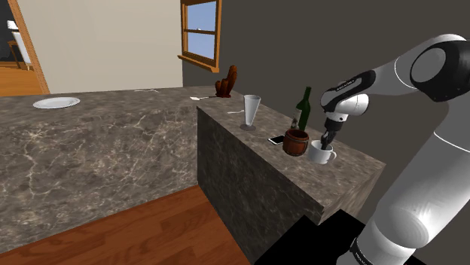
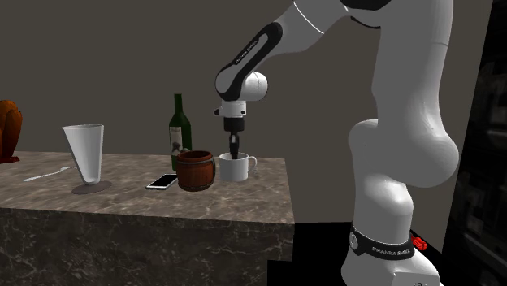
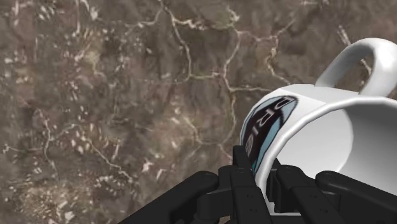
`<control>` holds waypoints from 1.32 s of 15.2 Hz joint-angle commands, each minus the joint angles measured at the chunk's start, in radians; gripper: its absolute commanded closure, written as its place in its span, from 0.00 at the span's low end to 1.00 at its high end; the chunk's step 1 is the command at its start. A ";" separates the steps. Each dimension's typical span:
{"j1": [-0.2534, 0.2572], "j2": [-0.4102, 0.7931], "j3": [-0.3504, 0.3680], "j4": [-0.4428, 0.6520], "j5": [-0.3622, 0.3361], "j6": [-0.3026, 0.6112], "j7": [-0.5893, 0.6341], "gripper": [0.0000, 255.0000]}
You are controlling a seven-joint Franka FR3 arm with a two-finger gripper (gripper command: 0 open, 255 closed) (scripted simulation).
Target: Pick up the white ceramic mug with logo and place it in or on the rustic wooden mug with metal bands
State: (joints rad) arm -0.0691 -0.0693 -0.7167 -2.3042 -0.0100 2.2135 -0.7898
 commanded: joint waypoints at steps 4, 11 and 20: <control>-0.001 -0.045 0.010 0.033 -0.034 -0.068 0.030 1.00; -0.004 -0.097 0.025 0.088 -0.066 -0.165 0.058 1.00; -0.005 -0.142 0.045 0.174 -0.088 -0.288 0.081 1.00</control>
State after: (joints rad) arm -0.0739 -0.2068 -0.6733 -2.1425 -0.0958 1.9416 -0.7101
